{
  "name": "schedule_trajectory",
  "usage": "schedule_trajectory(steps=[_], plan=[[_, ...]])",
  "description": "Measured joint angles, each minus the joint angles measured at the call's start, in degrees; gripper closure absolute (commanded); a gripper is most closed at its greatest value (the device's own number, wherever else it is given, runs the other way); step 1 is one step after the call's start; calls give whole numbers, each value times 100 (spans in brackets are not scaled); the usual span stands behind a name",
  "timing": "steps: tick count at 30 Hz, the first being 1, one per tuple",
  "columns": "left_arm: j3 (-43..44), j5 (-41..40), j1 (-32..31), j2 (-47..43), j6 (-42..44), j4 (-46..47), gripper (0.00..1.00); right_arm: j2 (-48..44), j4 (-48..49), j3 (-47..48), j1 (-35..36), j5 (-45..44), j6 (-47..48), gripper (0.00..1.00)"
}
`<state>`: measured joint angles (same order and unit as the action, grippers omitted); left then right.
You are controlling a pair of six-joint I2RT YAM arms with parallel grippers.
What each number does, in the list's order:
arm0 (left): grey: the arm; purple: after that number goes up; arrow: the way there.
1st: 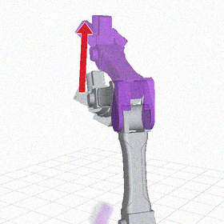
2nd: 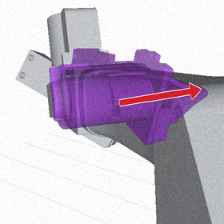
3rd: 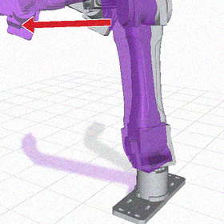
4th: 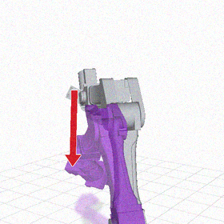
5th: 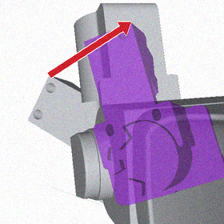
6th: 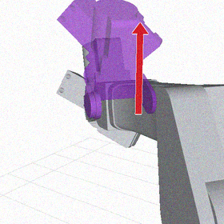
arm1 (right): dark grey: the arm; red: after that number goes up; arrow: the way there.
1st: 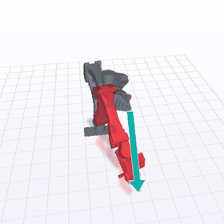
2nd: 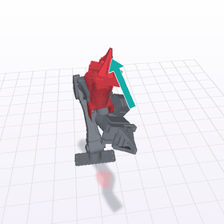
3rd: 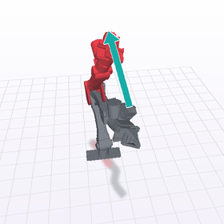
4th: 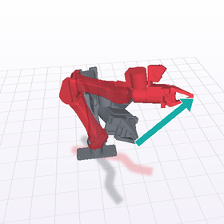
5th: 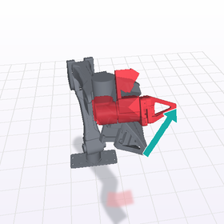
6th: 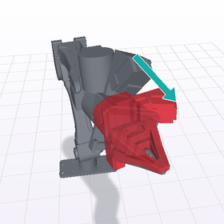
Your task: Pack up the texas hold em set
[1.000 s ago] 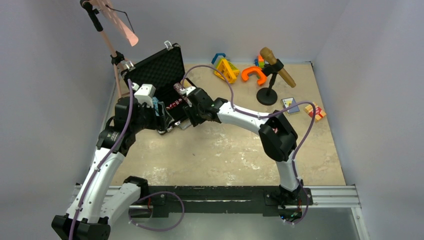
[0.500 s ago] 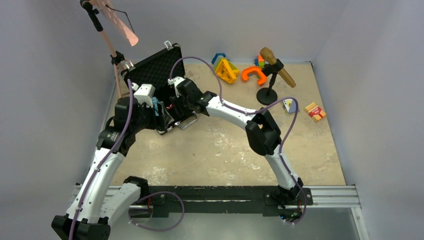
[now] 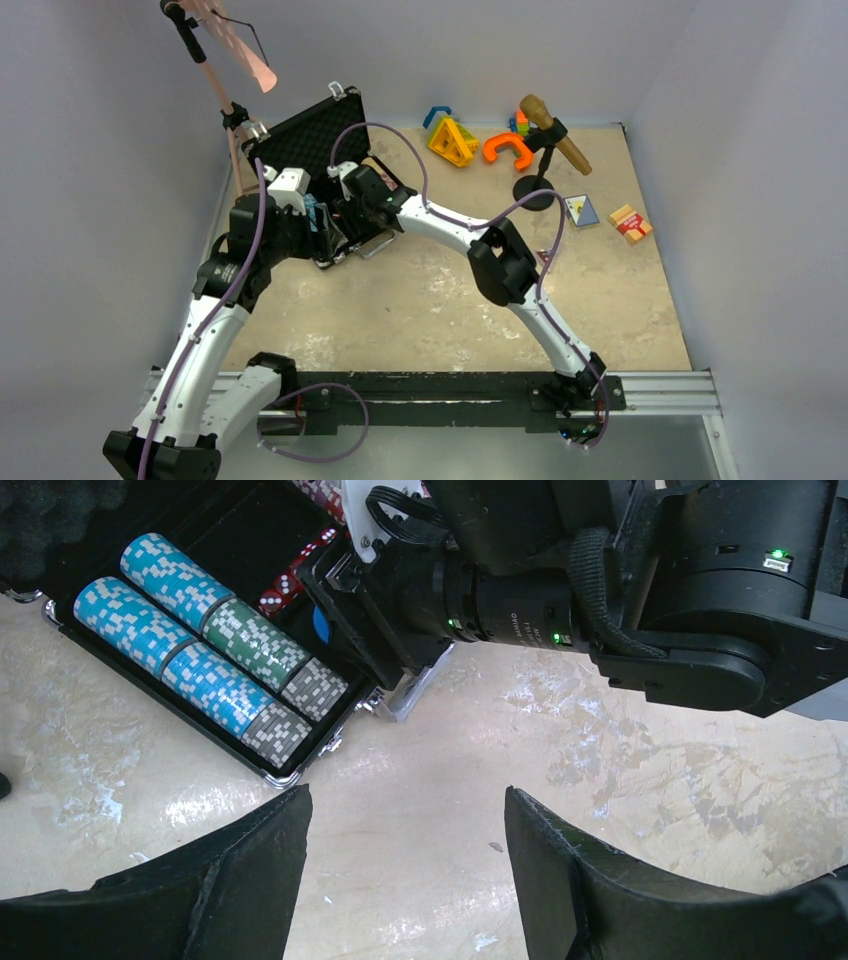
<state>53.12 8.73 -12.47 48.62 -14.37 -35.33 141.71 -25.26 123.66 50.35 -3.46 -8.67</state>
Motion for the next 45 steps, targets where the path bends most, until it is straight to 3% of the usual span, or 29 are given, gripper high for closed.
schedule_trajectory(steps=[8,19,32,38,45], plan=[[0,0,0,0,0,0,25,66,-203,103,0,-164,24,61],[0,0,0,0,0,0,26,66,-267,179,0,-258,81,36],[0,-42,0,-15,0,-4,26,0,-146,57,0,-175,197,35],[0,-299,0,-280,0,-11,26,-831,83,-841,0,17,317,35],[-20,-479,0,-509,0,9,26,-2592,485,-2031,-22,125,348,35]])
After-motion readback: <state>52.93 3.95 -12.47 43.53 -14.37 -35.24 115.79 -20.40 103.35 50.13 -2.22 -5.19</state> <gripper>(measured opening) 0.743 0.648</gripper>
